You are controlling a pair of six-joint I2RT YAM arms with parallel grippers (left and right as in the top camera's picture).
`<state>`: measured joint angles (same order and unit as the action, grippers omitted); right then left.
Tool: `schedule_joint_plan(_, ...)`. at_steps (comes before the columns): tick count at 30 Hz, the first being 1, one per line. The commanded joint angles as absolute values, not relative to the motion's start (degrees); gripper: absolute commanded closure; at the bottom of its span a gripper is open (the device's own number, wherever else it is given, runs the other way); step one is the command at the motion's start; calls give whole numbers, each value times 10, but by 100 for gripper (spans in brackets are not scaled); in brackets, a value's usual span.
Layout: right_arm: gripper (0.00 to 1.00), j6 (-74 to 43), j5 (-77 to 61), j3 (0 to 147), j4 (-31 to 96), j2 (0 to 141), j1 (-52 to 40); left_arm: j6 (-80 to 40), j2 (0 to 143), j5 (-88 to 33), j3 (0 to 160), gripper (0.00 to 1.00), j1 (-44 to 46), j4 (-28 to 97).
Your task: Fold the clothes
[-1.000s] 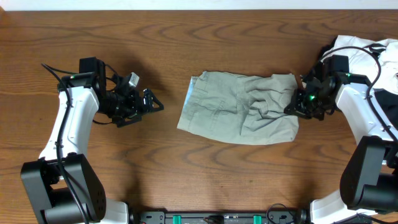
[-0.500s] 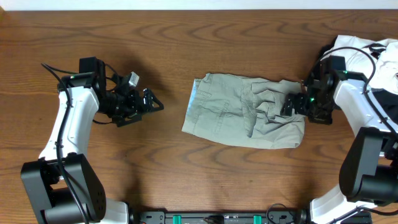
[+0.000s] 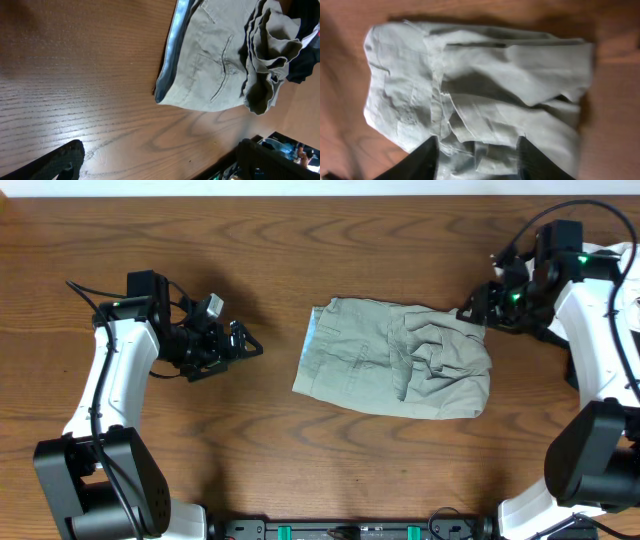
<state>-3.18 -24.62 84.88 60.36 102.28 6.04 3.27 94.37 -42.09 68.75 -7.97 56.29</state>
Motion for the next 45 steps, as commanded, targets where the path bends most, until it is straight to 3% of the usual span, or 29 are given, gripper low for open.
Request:
schedule_joint_plan(1,64,-50,-284,786,569,1029,43,43,932,-429,685,1,-79,561)
schedule_joint_plan(5,80,-87,-320,695,470,1040,15,42,932,-429,685,1,-79,554)
schedule_joint_plan(18,79,-190,-308,559,320,1052,-71,42,932,-429,685,2,-79,547)
schedule_joint_plan(22,89,-202,-298,557,316,1049,-86,43,932,-429,685,2,-79,548)
schedule_joint_plan(27,89,-202,-298,595,361,1006,-86,42,932,-429,685,1,-79,548)
schedule_joint_plan(30,84,-213,-303,626,382,967,-88,42,932,-429,685,1,-79,548)
schedule_joint_plan(32,76,-230,-318,642,380,939,-91,42,932,-429,685,2,-79,547)
schedule_joint_plan(38,26,-269,-333,644,313,921,-128,41,940,-469,685,1,-64,545)
schedule_joint_plan(45,19,-292,-237,644,298,959,-218,25,972,-469,685,1,4,512)
